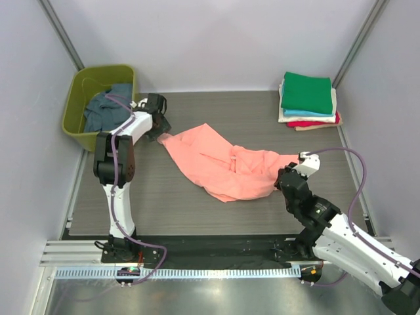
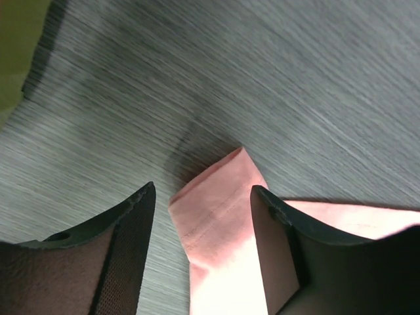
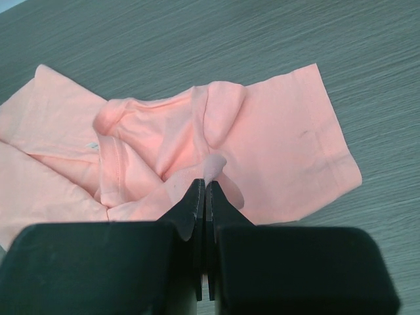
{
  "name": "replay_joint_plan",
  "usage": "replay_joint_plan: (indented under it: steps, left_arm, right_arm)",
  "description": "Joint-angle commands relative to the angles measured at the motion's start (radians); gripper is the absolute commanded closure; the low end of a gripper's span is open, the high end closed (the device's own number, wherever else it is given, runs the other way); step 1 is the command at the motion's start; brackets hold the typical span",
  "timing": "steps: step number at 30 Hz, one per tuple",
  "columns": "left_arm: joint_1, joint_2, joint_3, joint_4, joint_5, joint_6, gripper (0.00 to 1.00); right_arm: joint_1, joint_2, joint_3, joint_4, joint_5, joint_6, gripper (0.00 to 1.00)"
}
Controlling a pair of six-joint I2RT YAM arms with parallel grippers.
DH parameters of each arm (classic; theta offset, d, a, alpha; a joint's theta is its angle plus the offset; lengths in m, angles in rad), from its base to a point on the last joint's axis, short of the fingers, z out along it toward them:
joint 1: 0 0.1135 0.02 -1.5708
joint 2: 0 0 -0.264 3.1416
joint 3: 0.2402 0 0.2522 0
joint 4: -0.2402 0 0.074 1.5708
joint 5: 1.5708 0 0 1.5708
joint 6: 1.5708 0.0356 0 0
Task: Fold and stack the t-shirts
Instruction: Flatten the tshirt out
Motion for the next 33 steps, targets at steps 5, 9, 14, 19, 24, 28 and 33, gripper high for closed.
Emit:
replay_joint_plan:
  steps: [5,9,14,19,24,28,33]
  left_arm:
    - [0.006,0.014,-0.031,0.012,0.016,-0.031,0.42]
    - [0.006,-0.005,-0.076,0.040,0.031,-0.032,0.49]
    - [0.008,-0.003,-0.082,0.061,0.037,-0.019,0.90]
    - [0.008,-0.101,-0.102,0.058,0.017,-0.019,1.00]
    - [0.006,-0.282,-0.185,0.057,-0.038,-0.019,1.00]
    - [0.006,-0.432,-0.246,0.049,-0.037,-0.023,1.00]
    - [0.006,-0.633,-0.289,0.006,-0.049,-0.023,1.00]
  right_arm:
    - [0.002,0.039,0.050,0.027,0.019,0.020,0.99]
    - [0.002,0.038,0.046,0.028,0.014,0.023,0.99]
    - [0.002,0.044,0.038,0.028,0.010,0.032,0.99]
    - [0.002,0.050,0.067,0.028,0.023,0.010,0.99]
    - [0.002,0.030,0.130,0.028,0.040,-0.032,0.99]
    - [0.004,0.015,0.197,0.025,0.057,-0.075,0.99]
    - [0.002,-0.008,0.263,0.021,0.076,-0.113,0.99]
